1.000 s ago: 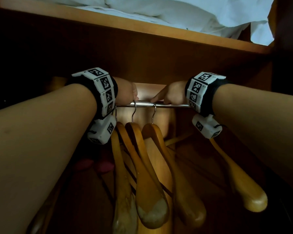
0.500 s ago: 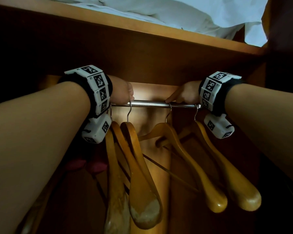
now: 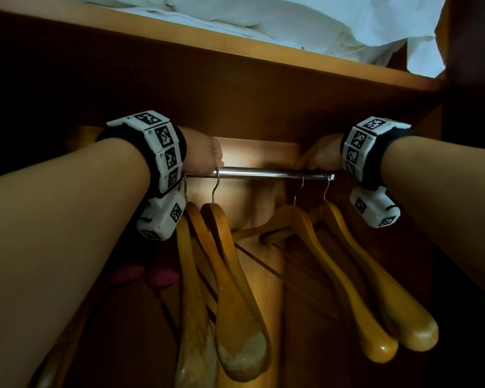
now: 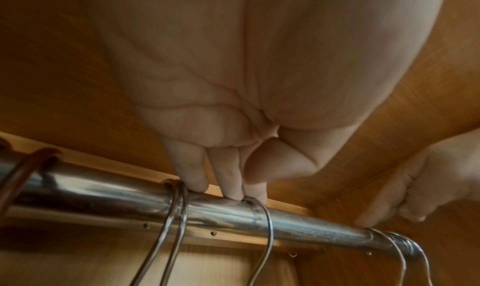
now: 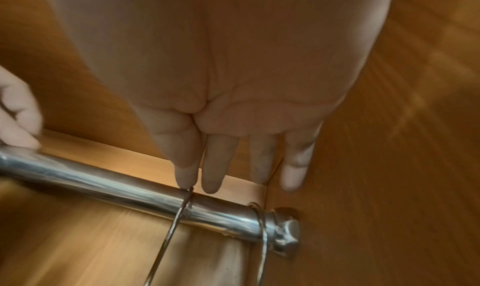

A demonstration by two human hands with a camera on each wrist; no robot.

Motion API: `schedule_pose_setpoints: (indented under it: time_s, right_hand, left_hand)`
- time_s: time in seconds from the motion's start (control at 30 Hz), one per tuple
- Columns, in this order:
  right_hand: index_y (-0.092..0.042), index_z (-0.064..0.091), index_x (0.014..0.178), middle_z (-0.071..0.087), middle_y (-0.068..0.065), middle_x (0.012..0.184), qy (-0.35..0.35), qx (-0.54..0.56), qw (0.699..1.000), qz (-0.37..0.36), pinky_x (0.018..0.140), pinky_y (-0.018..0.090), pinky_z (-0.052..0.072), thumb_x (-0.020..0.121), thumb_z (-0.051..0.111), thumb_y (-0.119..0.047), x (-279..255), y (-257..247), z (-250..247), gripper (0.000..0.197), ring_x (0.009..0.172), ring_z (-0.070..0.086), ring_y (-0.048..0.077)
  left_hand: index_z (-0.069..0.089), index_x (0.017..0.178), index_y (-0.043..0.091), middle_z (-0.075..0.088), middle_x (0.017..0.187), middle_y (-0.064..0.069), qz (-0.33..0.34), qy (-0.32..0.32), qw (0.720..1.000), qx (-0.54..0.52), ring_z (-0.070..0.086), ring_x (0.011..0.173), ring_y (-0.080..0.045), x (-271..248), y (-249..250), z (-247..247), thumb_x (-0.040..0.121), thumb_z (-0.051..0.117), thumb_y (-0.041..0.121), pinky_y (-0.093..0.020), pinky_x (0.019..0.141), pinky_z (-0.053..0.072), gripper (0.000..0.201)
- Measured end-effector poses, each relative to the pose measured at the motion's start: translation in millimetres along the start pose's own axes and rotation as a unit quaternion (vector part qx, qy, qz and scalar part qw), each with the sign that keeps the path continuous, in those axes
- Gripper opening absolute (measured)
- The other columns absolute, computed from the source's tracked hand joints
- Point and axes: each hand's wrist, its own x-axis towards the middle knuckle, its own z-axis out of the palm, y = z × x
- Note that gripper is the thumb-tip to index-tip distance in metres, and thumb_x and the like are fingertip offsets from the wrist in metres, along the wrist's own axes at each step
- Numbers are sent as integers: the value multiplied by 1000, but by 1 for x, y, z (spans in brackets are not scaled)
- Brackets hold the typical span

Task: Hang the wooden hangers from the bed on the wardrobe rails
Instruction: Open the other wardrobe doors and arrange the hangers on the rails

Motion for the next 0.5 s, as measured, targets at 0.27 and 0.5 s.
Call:
schedule_pose_setpoints:
  time_s: [0.27, 0.5]
  right_hand:
    - [-17, 53, 140, 50, 6, 144, 7, 39, 999, 12, 110, 43, 38, 94, 58, -33, 5, 3, 1, 49, 129, 48, 27]
    - [-24, 61, 132, 57, 0, 136, 24, 89, 996, -4, 108, 42, 41, 88, 64, -39, 3, 5, 4, 47, 122, 53, 24]
  left_hand:
    - [57, 127, 12, 57, 113, -4, -5, -11, 1000, 3, 55, 119, -25, -3, 1, -1, 104, 50, 26, -27, 84, 35, 28]
    - [59, 128, 7, 55, 102, -1, 1, -16, 1000, 2, 54, 95, -19, -3, 2, -3, 105, 50, 25, -23, 72, 35, 31]
